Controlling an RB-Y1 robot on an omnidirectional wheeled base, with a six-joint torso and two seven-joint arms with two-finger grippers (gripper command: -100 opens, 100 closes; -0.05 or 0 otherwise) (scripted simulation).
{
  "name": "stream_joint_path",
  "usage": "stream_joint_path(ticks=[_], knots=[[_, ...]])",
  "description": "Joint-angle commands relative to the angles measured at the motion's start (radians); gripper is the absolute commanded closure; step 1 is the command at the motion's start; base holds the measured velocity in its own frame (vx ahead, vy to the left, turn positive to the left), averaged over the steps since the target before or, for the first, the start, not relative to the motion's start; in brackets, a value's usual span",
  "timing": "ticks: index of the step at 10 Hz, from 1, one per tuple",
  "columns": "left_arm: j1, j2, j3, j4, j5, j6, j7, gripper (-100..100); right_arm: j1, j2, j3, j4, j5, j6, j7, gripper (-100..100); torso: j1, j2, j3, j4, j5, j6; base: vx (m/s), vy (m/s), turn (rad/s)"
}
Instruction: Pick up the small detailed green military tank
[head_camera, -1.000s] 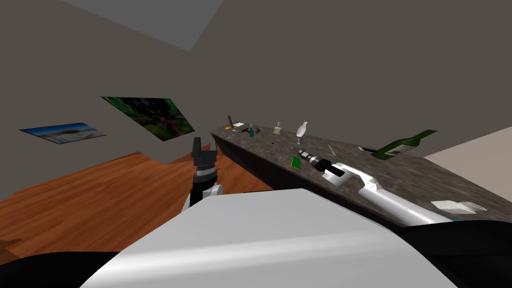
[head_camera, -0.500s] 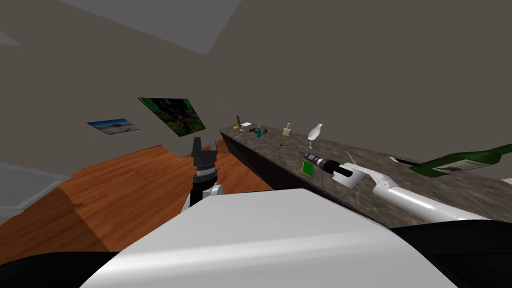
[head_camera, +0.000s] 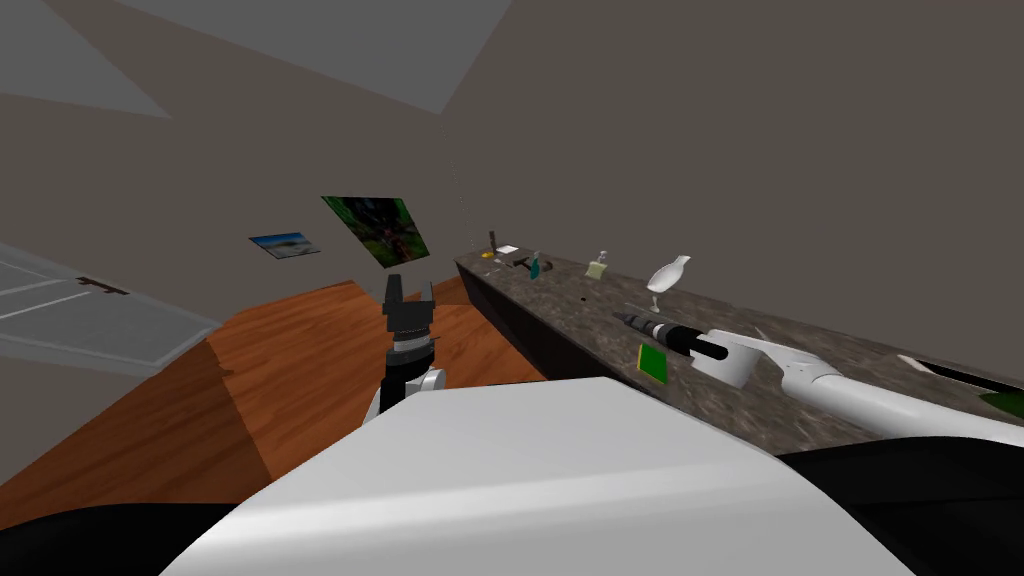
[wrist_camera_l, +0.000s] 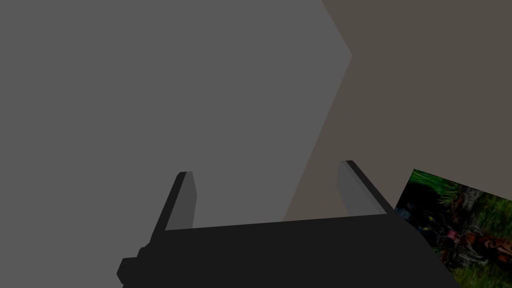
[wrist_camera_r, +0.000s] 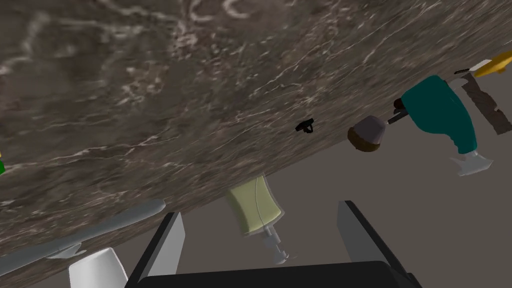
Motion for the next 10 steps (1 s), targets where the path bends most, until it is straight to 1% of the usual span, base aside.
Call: stream_joint_path(ticks=[1, 2, 3, 4, 5, 7, 10], knots=[[0.0, 0.0, 0.0, 0.0, 0.0, 0.0, 0.0, 0, 0.0, -0.041, 0.043, 0.041, 0.003, 0.004, -0.01, -100, 0.0, 0.0, 0.0, 0.0, 0.0, 0.0, 0.092, 0.091, 0.203], [0.0, 0.0, 0.0, 0.0, 0.0, 0.0, 0.0, 0, 0.0, -0.041, 0.043, 0.041, 0.003, 0.004, -0.01, -100, 0.001, 0.002, 0.001, 0.0, 0.0, 0.0, 0.091, 0.079, 0.094], [0.0, 0.0, 0.0, 0.0, 0.0, 0.0, 0.0, 0, 0.012, -0.073, 0.072, 0.072, 0.007, 0.002, -0.018, -100, 0.001, 0.002, 0.002, 0.001, 0.0, 0.0, 0.129, 0.094, 0.179], [0.0, 0.0, 0.0, 0.0, 0.0, 0.0, 0.0, 0, 0.025, -0.103, 0.1, 0.1, 0.011, -0.001, -0.025, -100, 0.002, 0.001, 0.001, 0.0, 0.001, 0.0, 0.218, 0.113, 0.287], [0.0, 0.0, 0.0, 0.0, 0.0, 0.0, 0.0, 0, 0.025, -0.103, 0.1, 0.1, 0.011, -0.001, -0.025, -100, 0.003, -0.004, -0.002, -0.001, 0.001, -0.001, 0.173, 0.066, 0.073], [0.0, 0.0, 0.0, 0.0, 0.0, 0.0, 0.0, 0, 0.051, -0.154, 0.157, 0.154, 0.019, -0.009, -0.039, -100, 0.001, -0.001, -0.001, 0.0, 0.0, 0.0, 0.164, 0.091, 0.186], [0.0, 0.0, 0.0, 0.0, 0.0, 0.0, 0.0, 0, 0.09, -0.211, 0.235, 0.218, 0.032, -0.024, -0.056, -100, 0.005, -0.006, -0.003, -0.001, 0.001, 0.0, 0.228, 0.107, 0.17]])
